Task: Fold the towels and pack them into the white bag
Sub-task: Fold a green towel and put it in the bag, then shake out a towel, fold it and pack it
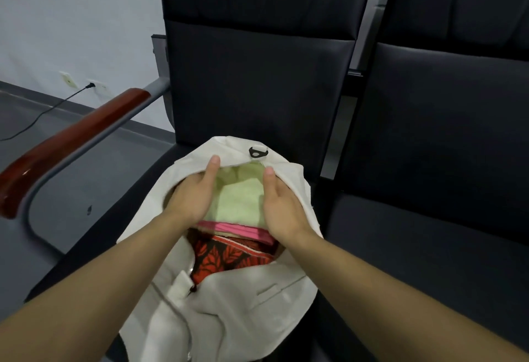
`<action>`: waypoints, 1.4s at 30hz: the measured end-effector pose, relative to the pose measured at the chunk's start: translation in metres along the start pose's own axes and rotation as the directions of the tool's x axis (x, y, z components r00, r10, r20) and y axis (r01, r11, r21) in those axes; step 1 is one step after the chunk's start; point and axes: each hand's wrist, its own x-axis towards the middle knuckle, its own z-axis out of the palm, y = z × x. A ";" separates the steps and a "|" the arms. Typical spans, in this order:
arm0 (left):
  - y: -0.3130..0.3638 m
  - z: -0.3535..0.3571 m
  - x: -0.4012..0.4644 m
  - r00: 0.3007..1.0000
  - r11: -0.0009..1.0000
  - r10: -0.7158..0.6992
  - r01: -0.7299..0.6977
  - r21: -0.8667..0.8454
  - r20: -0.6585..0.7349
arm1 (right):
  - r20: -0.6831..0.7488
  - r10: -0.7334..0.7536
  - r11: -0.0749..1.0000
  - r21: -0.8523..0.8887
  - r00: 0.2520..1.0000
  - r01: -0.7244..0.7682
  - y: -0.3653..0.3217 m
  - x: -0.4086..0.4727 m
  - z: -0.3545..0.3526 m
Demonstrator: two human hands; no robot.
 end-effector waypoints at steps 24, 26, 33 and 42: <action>0.191 0.235 -0.292 0.688 0.592 0.530 -0.719 0.365 0.496 | -0.268 -0.014 0.552 -0.805 0.963 -0.216 0.125 -0.280 -0.329; 0.213 0.259 -0.316 0.646 0.557 0.550 -0.756 0.343 0.529 | -0.319 0.021 0.531 -0.799 0.947 -0.281 0.142 -0.306 -0.359; 0.268 0.355 -0.385 0.524 0.445 0.545 -0.843 0.303 0.655 | -0.450 0.173 0.472 -0.743 0.876 -0.475 0.225 -0.376 -0.464; 0.327 0.466 -0.402 0.449 0.442 0.537 -0.871 0.215 0.714 | -0.744 0.102 0.524 -0.524 0.660 -0.671 0.285 -0.377 -0.578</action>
